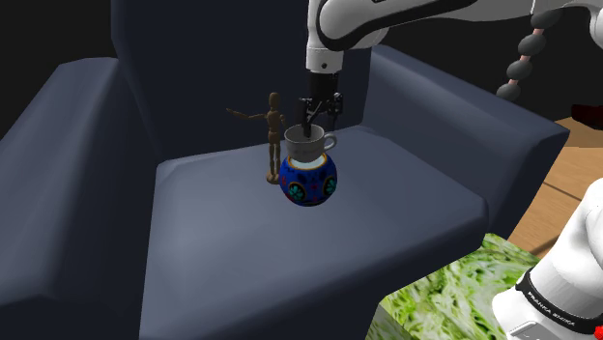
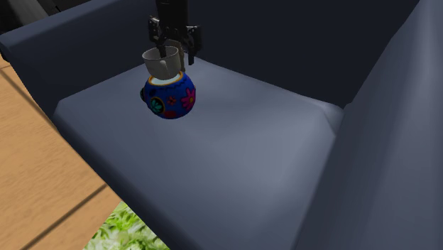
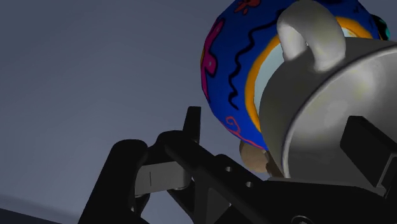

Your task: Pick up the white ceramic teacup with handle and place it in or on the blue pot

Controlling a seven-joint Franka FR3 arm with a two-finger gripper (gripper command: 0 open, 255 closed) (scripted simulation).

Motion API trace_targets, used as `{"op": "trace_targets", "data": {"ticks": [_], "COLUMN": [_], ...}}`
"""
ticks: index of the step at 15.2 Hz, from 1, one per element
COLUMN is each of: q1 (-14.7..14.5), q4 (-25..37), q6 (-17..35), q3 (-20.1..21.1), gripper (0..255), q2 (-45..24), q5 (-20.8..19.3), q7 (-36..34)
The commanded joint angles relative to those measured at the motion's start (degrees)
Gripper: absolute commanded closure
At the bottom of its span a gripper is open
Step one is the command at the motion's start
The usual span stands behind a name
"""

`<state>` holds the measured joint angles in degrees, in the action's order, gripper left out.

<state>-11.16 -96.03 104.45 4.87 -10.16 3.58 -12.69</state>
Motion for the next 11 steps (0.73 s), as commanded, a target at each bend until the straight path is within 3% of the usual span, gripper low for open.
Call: {"op": "trace_targets", "data": {"ticks": [1,3,11], "q1": [0.12,0.21,0.21], "q4": [3.06,6.74,6.74], "q6": [-2.94,-6.44,-6.44], "q3": [-0.08,-0.14,-0.14], "gripper": [0,0,0], "q2": [-0.14,-0.33,-0.33], "q5": [-0.04,-0.09,-0.09], "q7": [0.02,-0.04,-0.04]}}
